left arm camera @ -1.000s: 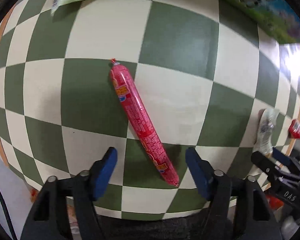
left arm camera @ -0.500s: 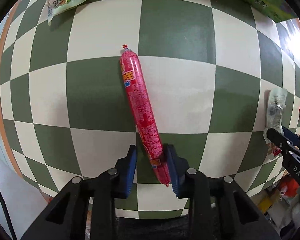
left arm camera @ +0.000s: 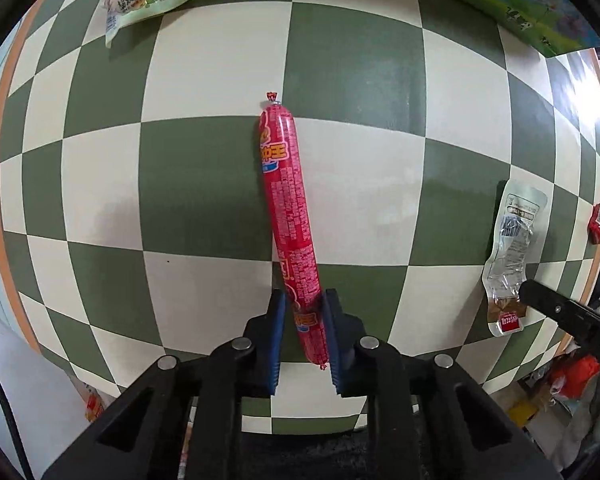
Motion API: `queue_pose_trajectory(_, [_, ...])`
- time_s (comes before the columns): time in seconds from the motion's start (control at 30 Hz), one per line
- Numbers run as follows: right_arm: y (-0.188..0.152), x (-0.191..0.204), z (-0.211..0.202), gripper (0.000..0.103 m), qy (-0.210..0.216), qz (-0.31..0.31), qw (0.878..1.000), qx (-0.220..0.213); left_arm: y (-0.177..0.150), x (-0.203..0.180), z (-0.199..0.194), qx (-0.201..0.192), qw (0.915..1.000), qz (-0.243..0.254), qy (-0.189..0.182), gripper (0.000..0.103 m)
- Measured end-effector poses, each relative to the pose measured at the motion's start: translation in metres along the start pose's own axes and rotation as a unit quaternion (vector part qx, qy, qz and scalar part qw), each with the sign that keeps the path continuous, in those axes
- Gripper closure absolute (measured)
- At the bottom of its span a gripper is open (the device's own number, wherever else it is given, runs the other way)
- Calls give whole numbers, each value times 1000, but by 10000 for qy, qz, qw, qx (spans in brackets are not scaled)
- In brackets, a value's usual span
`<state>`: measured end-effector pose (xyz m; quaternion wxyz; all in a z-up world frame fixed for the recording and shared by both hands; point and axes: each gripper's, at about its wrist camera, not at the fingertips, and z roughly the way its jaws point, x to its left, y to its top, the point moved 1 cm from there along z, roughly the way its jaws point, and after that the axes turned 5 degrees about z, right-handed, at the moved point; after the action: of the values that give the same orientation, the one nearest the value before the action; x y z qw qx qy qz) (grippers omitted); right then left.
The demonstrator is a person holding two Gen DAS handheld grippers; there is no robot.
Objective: Organize snacks
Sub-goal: 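Grasp the red sausage with left tool while right tool grasps the clear bread pouch, then open the right tool and release the clear bread pouch onto the table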
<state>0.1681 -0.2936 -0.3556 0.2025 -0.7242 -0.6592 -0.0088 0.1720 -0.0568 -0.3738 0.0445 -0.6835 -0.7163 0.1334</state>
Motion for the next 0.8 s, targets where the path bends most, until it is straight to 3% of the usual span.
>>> queue_pose_trajectory(0.07, [-2,-12,5,79,231,366,9989,188,1,-2,2,37,9999,-58,-74,85])
queue_pose_trajectory(0.13, [-3,-18,5,52,149,422,9987,246,0,9,7,60,9998,-112,-141,84])
queue_pose_trajectory(0.17, [-5,-18,2,32,117,366,9990,214,0,9,10,85,9996,-168,-187,82])
queue_pose_trajectory(0.2, [-6,-16,-2,27,94,315,9994,131,1,10,11,103,9996,-188,-206,81])
queue_pose_trajectory(0.37, [-1,10,7,27,-43,89,9993,348,0,6,17,130,9997,-135,-150,81])
queue_pose_trajectory(0.5, [8,38,43,24,-594,8,9960,665,1,5,13,137,9999,-67,-65,81])
queue_pose_trajectory(0.57, [9,49,43,26,-899,-59,9946,506,2,5,14,147,9998,-81,-58,81])
queue_pose_trajectory(0.67, [8,67,39,46,-1436,-545,9880,138,1,-4,17,173,9997,-132,-61,81])
queue_pose_trajectory(0.7, [6,71,39,48,-1423,-715,9872,104,2,-2,18,181,9997,-142,-75,81])
queue_pose_trajectory(0.77, [3,74,35,77,-1627,-983,9818,-15,3,-2,18,186,9997,-161,-72,81])
queue_pose_trajectory(0.8, [2,74,33,79,-1543,-1063,9823,-7,3,-1,18,180,9997,-152,-59,81])
